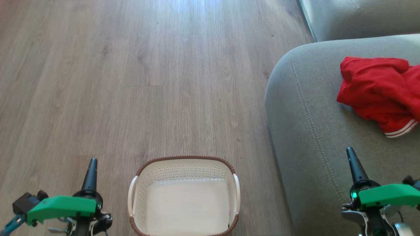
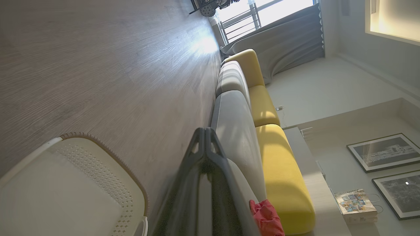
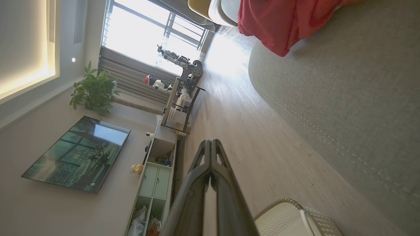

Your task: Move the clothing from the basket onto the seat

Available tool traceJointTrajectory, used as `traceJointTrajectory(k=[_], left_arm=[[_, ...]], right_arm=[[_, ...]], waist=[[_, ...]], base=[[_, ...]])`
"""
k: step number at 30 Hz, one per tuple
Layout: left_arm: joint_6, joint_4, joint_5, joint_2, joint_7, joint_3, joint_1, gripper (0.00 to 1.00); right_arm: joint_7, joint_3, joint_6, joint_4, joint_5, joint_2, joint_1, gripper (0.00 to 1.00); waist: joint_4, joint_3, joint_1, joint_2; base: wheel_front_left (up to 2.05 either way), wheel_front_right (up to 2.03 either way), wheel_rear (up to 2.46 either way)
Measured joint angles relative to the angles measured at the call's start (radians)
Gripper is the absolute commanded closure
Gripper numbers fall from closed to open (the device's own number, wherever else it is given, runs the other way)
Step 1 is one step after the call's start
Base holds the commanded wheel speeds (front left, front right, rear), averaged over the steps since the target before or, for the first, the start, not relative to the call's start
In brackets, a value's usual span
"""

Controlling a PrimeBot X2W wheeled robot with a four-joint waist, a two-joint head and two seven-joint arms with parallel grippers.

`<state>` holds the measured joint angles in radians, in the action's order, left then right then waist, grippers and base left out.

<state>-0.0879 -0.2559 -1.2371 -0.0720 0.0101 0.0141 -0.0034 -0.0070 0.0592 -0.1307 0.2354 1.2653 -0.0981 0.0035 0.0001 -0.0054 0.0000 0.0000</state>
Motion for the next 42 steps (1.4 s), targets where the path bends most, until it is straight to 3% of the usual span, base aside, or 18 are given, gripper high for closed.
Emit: traceJointTrajectory(k=[35,42], left_arm=[[-0.036,-0.016,-0.363,0.026,0.095,0.063,-0.044,1.0],[-0.036,-0.016,-0.369,0.028,0.095,0.063,-0.056,1.0]], right_arm=[[0.097,0.058,0.0,0.042,0.347,0.035,-0.054,1.0],[0.097,0.06,0.0,0.042,0.354,0.035,-0.061,1.0]], waist=[[0.0,0.009,0.0,0.0],[0.0,0.009,0.0,0.0]], base=[[0.0,0.0,0.0],[0.0,0.0,0.0]])
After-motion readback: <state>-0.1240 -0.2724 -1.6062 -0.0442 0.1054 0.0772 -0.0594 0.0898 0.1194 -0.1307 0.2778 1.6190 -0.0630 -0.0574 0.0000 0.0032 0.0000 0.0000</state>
